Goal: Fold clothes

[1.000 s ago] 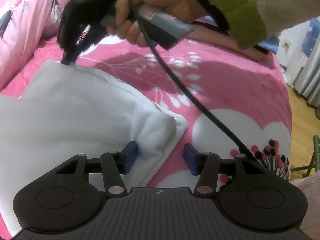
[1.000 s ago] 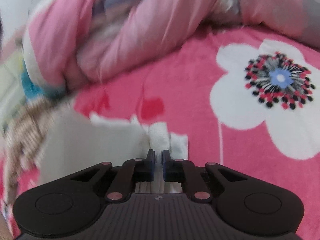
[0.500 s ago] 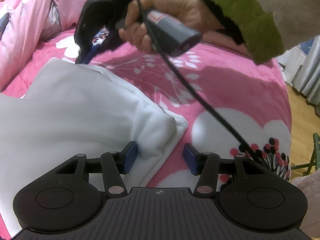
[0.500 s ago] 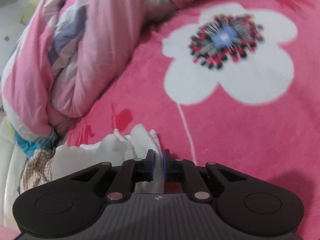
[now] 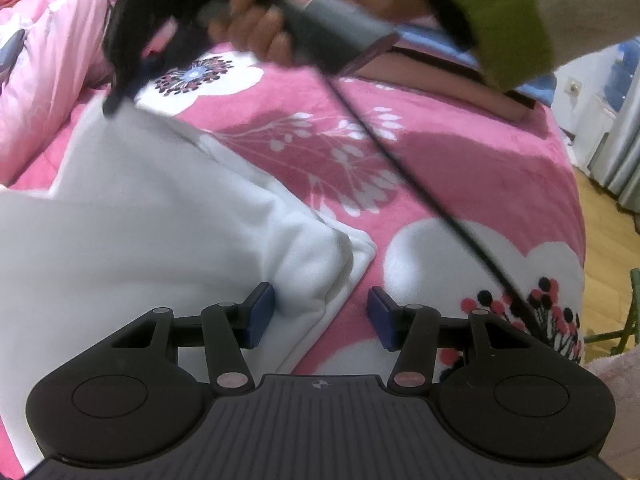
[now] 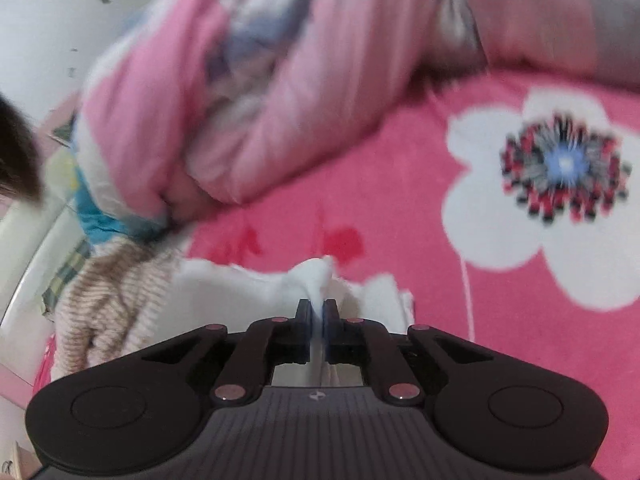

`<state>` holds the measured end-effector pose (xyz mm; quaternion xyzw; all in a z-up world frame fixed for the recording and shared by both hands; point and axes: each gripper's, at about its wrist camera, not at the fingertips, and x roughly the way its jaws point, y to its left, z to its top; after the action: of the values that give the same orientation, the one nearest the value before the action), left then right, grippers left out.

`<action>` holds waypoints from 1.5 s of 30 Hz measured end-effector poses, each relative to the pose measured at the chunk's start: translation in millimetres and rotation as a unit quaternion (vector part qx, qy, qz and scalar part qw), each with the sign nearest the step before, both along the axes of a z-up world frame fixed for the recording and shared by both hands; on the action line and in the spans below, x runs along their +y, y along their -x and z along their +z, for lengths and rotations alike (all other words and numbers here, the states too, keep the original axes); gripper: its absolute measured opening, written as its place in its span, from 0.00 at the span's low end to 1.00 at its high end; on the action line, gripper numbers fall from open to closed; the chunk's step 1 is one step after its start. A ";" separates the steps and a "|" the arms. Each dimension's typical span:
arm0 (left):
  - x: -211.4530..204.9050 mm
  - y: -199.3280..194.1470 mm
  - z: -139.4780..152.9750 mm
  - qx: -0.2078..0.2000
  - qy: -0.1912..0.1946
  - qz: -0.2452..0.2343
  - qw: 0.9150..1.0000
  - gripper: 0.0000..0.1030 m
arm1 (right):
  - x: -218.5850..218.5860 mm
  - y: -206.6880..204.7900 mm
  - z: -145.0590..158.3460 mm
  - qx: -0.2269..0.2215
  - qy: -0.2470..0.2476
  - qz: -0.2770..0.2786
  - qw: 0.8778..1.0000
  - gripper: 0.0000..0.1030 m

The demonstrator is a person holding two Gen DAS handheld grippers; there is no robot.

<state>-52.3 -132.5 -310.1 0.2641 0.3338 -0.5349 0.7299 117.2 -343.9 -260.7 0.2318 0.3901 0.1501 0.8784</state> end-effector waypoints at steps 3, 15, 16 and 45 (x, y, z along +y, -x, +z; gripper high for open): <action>-0.6 -2.0 1.4 0.005 0.000 -0.001 1.000 0.50 | -0.4 11.9 16.2 -0.017 0.009 -0.006 1.000 0.05; -2.6 6.3 -1.1 -0.008 0.000 -0.002 1.000 0.50 | -30.1 -15.4 -53.6 0.039 -0.004 -0.054 0.998 0.05; -1.7 7.1 -1.3 -0.009 0.000 -0.002 1.000 0.50 | -35.4 -14.7 -54.9 0.044 -0.024 -0.060 0.997 0.06; 20.3 17.1 16.2 -0.003 0.007 0.051 0.999 0.51 | -0.4 4.1 25.4 -0.043 0.096 0.011 0.994 0.05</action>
<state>-69.4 -112.2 -293.9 0.2434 0.3411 -0.4980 0.7592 113.0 -344.3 -235.3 0.1356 0.3673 0.1315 0.9107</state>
